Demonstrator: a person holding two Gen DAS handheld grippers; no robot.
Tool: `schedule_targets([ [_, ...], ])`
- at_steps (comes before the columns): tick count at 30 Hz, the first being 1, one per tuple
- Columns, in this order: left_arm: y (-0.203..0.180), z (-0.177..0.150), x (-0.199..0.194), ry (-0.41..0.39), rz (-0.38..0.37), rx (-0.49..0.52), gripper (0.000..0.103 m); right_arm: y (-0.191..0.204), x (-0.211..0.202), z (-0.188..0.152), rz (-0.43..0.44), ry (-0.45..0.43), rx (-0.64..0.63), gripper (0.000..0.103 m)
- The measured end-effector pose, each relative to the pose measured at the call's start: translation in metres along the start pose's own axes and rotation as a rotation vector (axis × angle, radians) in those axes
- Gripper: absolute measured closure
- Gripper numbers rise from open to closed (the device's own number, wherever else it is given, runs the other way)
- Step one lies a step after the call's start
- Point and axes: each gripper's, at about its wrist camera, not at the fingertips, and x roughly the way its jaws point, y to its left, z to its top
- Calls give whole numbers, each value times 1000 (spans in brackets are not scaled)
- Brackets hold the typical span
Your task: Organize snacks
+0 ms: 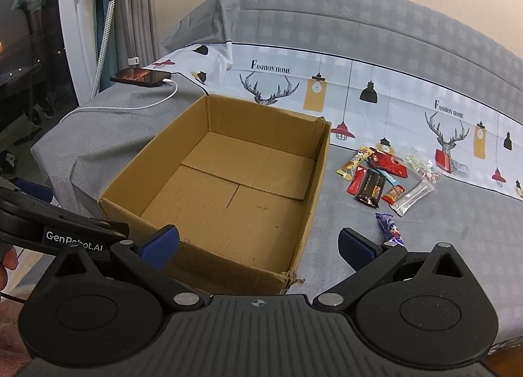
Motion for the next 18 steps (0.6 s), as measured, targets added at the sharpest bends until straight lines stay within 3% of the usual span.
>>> schedule_targets([
  [8,-1,0,3,10,3,6,0,-1,4,-2,0,11,9,0],
  [18,-2,1,9,30,8,12,0,-10,9,-2,70,19,82,0],
])
